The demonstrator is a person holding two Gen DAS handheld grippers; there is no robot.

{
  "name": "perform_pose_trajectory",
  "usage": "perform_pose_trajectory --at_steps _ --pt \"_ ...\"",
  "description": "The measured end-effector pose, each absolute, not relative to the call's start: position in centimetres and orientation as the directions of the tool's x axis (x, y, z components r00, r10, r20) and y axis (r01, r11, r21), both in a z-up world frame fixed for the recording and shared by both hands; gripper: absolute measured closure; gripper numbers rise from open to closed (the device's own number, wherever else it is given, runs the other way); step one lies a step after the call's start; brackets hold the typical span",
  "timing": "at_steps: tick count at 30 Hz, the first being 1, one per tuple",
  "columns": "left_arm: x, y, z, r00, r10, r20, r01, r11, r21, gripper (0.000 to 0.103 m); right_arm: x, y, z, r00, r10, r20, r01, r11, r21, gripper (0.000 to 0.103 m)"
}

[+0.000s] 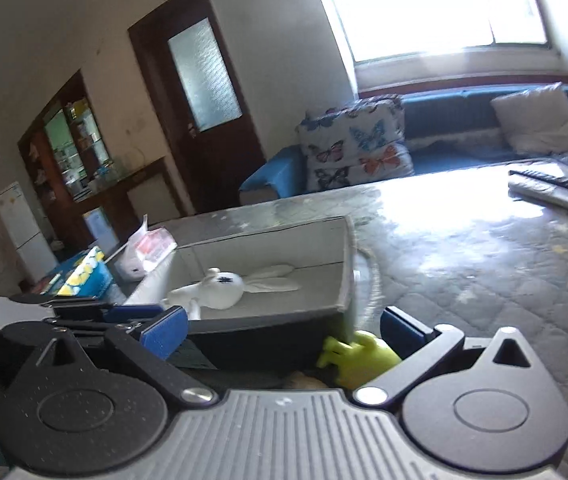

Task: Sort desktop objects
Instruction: 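Move the right gripper toward the doll figure with the red hat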

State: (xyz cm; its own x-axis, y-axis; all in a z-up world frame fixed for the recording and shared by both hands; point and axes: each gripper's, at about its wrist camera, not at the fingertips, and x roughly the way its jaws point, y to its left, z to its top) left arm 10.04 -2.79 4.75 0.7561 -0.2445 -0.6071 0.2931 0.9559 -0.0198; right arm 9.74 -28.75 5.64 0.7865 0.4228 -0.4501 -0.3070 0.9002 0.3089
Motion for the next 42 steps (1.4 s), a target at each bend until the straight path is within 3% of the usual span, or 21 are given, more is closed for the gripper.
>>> perform_pose_trajectory --at_steps 7,20,32,42 --pt "8.2 -4.0 3.2 0.704 -0.312 -0.638 0.334 0.938 -0.091 0.068 7.1 -31.1 4.4 0.789 0.439 -0.429 -0.306 0.887 0.345 0.0" --pt "5.9 -7.6 2.7 0.632 -0.436 -0.641 0.477 0.87 -0.122 0.068 6.4 -32.6 -0.2 0.68 0.426 -0.597 -0.287 0.904 0.318 0.0" --pt "2.6 -7.8 1.8 0.541 -0.524 -0.657 0.57 0.804 -0.171 0.068 7.5 -33.2 0.2 0.627 0.541 -0.56 -0.397 0.841 0.367 0.0" --pt "3.2 -8.9 -0.1 0.501 -0.529 -0.685 0.577 0.794 -0.192 0.069 9.3 -31.6 -0.4 0.581 0.595 -0.556 -0.445 0.804 0.395 0.0"
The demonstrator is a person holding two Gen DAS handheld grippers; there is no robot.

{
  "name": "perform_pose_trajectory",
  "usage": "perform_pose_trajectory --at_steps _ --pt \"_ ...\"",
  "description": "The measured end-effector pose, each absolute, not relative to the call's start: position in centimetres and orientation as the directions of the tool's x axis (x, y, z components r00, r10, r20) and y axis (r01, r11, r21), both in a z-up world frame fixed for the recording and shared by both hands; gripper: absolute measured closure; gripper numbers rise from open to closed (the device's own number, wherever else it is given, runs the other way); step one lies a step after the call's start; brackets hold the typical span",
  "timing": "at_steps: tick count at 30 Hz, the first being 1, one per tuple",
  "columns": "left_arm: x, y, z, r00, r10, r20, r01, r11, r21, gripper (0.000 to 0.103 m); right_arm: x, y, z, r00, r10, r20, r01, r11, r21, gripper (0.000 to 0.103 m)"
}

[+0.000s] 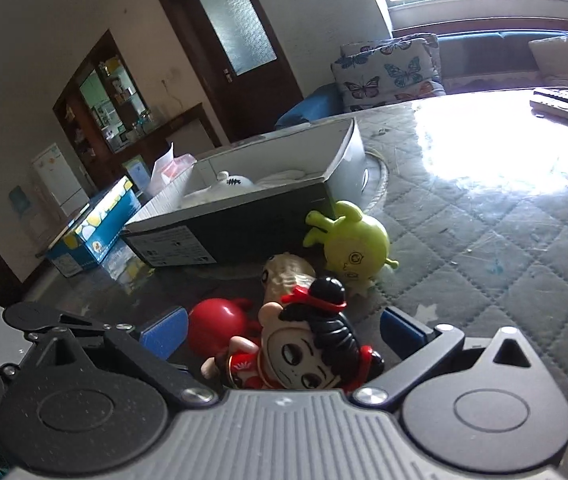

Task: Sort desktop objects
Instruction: 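Move the right gripper toward the doll figure with the red hat, then close the right gripper around the red-hatted doll figure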

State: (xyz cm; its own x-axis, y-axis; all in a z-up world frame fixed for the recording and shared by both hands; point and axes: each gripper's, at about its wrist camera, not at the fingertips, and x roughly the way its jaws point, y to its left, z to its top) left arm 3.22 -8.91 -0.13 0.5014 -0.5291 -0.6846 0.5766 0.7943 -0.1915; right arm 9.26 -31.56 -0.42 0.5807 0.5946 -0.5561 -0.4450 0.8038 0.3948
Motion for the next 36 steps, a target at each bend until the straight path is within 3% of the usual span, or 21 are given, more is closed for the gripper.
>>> perform_pose_trajectory --at_steps 17,36 --pt "4.2 -8.5 -1.5 0.501 -0.509 -0.7 0.545 0.814 -0.202 0.07 8.8 -31.6 -1.1 0.52 0.637 -0.568 -0.448 0.77 0.453 0.004" --pt "4.5 -7.9 -2.0 0.493 -0.538 -0.684 0.552 0.801 -0.233 0.07 8.7 -32.9 -2.9 0.55 0.638 -0.539 -0.325 0.758 0.566 0.028"
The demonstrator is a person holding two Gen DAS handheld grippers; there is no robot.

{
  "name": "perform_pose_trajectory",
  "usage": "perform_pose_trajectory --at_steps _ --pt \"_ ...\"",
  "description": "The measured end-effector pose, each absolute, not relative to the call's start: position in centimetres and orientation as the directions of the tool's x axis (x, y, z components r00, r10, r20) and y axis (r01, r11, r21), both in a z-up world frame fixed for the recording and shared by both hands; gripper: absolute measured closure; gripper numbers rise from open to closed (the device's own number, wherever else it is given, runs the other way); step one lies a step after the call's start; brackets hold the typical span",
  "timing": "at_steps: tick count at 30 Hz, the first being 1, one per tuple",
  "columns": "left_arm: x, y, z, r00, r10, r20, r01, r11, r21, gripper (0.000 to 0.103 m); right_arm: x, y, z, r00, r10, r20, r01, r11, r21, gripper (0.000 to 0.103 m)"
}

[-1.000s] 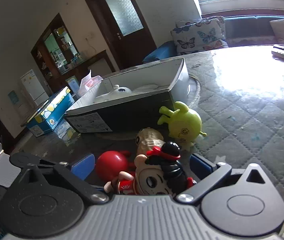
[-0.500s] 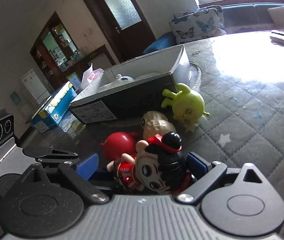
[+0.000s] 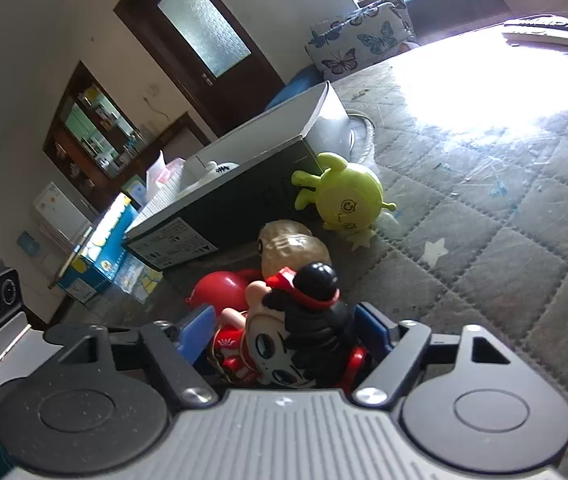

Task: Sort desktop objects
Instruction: 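Close the right gripper around the red-hatted doll figure, then lift the doll with the right gripper and carry it into the box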

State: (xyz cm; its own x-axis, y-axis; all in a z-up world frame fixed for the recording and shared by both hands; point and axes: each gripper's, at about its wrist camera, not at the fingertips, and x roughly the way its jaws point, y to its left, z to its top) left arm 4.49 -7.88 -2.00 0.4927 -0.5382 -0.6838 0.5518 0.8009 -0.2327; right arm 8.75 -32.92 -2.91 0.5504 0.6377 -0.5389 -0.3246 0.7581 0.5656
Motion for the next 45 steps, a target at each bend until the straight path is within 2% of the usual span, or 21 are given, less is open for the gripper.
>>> perform_pose_trajectory --at_steps 20,38,45 --pt "4.5 -7.5 -2.4 0.483 -0.562 -0.671 0.556 0.789 -0.261 0.07 7.5 -33.1 -2.7 0.601 0.587 -0.542 -0.271 0.788 0.553 0.042" --pt "5.5 -7.4 -2.5 0.462 -0.577 -0.674 0.559 0.779 -0.284 0.067 7.2 -33.0 -3.3 0.645 0.583 -0.495 -0.298 0.788 0.539 0.045" --pt "5.6 -7.2 -2.3 0.457 -0.581 -0.673 0.535 0.784 -0.314 0.069 6.9 -32.7 -2.6 0.655 0.564 -0.503 -0.295 0.804 0.517 0.047"
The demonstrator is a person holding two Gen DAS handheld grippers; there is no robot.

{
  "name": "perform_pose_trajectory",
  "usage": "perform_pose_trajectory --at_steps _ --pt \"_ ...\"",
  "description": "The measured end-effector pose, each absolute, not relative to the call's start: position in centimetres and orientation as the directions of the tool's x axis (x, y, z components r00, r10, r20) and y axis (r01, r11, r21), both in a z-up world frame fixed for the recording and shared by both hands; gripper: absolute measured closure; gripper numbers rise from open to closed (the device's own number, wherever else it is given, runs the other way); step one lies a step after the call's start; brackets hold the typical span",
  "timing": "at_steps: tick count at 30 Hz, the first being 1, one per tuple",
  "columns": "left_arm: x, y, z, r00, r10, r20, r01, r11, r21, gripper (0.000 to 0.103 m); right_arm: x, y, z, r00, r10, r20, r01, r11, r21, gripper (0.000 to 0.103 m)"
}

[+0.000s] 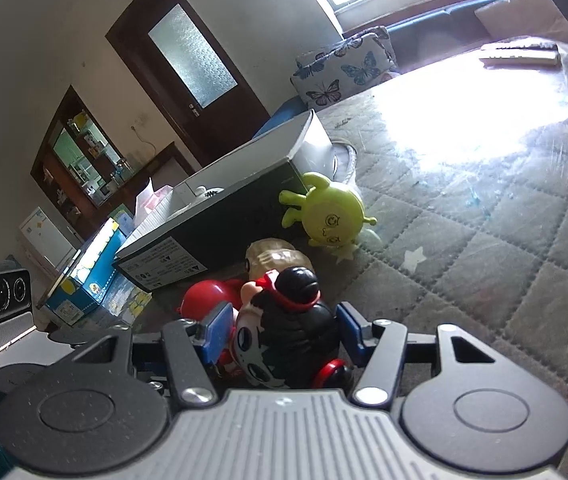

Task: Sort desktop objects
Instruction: 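Lift the doll with the right gripper and carry it into the box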

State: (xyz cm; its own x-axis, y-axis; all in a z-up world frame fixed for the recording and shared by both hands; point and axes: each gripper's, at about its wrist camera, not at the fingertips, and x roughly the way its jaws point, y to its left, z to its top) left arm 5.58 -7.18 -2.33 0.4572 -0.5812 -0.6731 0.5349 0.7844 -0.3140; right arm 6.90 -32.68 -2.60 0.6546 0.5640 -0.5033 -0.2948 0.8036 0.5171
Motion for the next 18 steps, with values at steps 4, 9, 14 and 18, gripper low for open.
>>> perform_pose_trajectory --at_steps 4,9,14,18 --pt "5.2 -6.7 -1.8 0.462 -0.599 -0.653 0.533 0.777 -0.335 0.07 6.6 -32.6 -1.7 0.667 0.558 -0.493 -0.299 0.807 0.509 0.048" --pt "4.7 -6.3 -0.5 0.498 -0.595 -0.631 0.52 0.787 -0.332 0.07 6.5 -32.0 -0.3 0.681 0.559 -0.474 -0.313 0.806 0.502 0.048" --pt "4.7 -5.1 2.6 0.563 -0.578 -0.591 0.505 0.807 -0.308 0.069 7.4 -31.0 2.4 0.691 0.58 -0.431 -0.362 0.794 0.488 0.048" --pt "5.8 -4.2 5.2 0.623 -0.544 -0.562 0.482 0.833 -0.272 0.068 9.7 -29.4 5.2 0.7 0.6 -0.388 -0.411 0.782 0.469 0.048"
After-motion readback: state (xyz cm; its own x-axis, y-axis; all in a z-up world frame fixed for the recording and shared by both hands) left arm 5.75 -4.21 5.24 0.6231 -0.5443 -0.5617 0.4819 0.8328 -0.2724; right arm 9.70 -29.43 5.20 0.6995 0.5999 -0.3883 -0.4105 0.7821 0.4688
